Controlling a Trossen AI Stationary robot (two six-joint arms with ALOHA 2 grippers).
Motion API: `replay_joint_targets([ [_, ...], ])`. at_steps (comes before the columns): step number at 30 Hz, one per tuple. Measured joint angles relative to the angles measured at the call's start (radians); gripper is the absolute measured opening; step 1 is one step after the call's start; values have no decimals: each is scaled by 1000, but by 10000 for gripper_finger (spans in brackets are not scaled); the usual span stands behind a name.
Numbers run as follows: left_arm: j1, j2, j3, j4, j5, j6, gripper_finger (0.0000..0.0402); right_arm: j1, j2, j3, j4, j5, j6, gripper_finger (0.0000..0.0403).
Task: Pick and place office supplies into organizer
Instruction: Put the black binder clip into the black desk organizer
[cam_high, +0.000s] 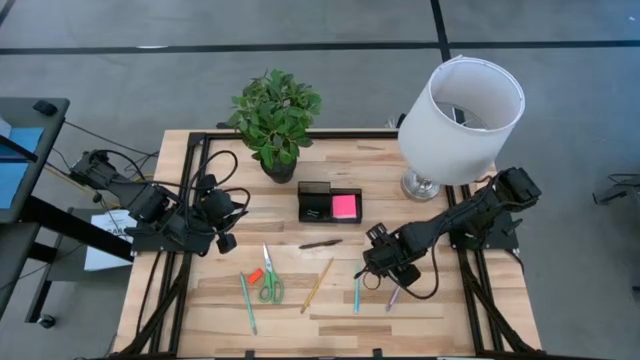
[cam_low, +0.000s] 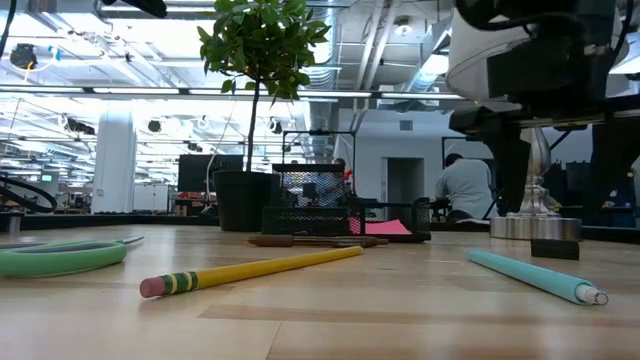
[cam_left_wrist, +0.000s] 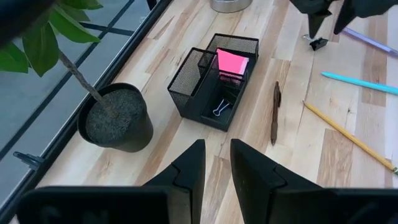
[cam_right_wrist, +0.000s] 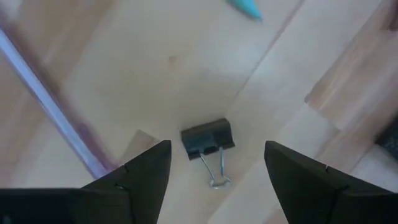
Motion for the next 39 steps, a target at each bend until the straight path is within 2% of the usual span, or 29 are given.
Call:
replay_joint_targets([
  [6,0,0,0,0,-1,9,68,-3,18,0,3,6,-70,254],
  [10,0,0,0,1,0,9,68,2,88,1,16,6,-87,254],
  [16,0,0,0,0,-1,11,68,33,197,42,-47,126,-139,254],
  [20,0,0,0,-1,0,13,68,37,221,73,-76,73,-138,254],
  [28,0,0,0,-2,-2,30,68,25,227,108,-95,41,-181,249],
  [33,0,0,0,-3,-1,20,68,3,227,105,-90,-32,-230,219],
  [39,0,0,0,-3,2,20,68,-15,227,105,-82,-54,-230,176],
])
